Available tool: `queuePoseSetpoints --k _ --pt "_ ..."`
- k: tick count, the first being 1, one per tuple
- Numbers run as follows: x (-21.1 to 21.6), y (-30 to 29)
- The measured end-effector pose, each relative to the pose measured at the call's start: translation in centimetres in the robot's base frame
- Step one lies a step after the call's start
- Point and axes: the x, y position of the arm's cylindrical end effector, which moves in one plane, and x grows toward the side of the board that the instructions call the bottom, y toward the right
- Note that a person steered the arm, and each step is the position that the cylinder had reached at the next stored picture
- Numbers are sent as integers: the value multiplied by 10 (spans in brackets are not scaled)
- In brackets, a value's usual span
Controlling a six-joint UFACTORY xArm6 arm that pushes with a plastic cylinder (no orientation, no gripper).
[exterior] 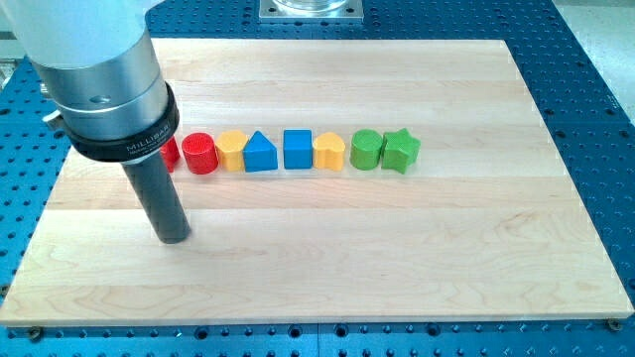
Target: Slide the arm below the yellow hexagon
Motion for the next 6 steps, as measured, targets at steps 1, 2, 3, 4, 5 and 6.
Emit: queuePoseSetpoints --k 1,2,3,4,5,6 --pt "0 0" --pt "-9 0" --pt "-29 -6" --pt "-29 -6" --pt "-48 4" --pt "-52 14"
